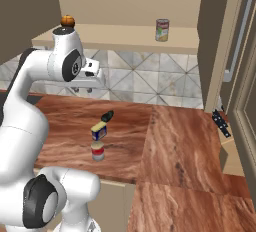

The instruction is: Pick the cans from the counter and place them in their designated side in the cabinet.

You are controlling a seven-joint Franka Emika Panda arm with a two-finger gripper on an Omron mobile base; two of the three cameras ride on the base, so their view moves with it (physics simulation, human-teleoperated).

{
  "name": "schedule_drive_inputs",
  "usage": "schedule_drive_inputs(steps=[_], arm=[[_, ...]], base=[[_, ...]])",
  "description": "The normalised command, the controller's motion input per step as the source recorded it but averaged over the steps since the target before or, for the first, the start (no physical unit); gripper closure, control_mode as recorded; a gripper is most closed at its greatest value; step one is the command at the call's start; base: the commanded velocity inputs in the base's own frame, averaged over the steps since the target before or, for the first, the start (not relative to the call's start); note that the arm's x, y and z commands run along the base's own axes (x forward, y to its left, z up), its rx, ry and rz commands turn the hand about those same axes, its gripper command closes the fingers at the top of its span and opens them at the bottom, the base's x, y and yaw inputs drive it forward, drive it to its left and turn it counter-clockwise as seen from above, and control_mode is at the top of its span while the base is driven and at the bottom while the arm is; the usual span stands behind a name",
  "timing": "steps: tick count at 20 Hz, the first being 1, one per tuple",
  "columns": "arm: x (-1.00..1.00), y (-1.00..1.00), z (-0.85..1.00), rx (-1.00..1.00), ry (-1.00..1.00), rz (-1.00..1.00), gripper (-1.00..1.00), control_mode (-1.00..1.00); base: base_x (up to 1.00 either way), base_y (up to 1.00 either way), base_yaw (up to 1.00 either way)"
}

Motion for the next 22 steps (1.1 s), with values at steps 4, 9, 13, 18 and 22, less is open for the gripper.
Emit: schedule_drive_inputs(steps=[4, 9, 13, 18, 22], arm=[[-0.08, 0.03, 0.00, 0.00, 0.00, 0.00, -1.00, -1.00], [-0.29, 0.05, -0.12, 0.00, 0.01, -0.02, -1.00, -1.00], [-0.26, 0.00, -0.17, 0.00, 0.03, -0.02, -1.00, -1.00], [-0.14, 0.00, -0.24, 0.00, 0.04, -0.02, -1.00, -1.00], [-0.02, -0.01, -0.27, 0.00, 0.04, 0.00, -1.00, -1.00]], base=[[0.00, 0.00, 0.00], [0.00, 0.00, 0.00], [0.00, 0.00, 0.00], [0.00, 0.00, 0.00], [0.00, 0.00, 0.00]])
